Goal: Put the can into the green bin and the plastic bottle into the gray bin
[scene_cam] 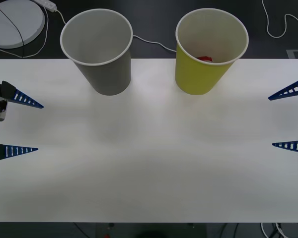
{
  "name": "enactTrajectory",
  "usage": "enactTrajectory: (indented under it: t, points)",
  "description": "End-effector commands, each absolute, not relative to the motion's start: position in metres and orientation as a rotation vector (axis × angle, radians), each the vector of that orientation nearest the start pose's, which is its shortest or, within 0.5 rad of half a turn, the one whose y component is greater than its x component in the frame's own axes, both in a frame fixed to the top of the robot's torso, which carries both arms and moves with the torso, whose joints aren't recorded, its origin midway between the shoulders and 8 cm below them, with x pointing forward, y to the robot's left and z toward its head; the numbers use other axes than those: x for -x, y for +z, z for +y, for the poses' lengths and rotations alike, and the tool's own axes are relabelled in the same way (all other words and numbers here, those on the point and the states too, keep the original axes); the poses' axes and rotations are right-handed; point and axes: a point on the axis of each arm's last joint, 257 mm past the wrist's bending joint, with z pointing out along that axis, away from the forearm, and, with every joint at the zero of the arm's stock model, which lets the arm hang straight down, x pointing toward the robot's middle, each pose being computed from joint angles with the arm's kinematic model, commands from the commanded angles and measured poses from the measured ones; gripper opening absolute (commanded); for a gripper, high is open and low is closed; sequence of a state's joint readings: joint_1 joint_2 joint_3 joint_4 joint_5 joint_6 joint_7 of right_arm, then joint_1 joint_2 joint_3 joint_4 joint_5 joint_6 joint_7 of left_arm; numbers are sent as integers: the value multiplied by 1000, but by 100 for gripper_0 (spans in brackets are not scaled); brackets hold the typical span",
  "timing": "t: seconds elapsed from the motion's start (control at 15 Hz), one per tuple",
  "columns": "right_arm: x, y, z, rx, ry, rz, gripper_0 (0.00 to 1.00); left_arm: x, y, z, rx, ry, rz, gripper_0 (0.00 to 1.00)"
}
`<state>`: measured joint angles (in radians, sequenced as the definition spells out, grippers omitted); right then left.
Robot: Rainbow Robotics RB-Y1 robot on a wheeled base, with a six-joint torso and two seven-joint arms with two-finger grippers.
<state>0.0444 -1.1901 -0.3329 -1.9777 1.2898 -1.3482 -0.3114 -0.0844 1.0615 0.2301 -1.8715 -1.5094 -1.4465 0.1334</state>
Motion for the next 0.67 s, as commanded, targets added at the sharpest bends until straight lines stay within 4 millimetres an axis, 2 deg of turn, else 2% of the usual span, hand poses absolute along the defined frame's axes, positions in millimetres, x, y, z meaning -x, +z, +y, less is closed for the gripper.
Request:
enactTrajectory:
  t: [0.07,0.4,0.67]
  points:
    - [-353,-111,-288,1673,222,1640,100,-382,-145,302,-1826,-116,1587,100]
    - [-354,-126,-281,1680,190,1598,100,-382,-145,302,-1826,-116,1587,100]
    - [-349,-131,-278,1692,193,1585,100,-382,-145,302,-1826,-116,1587,100]
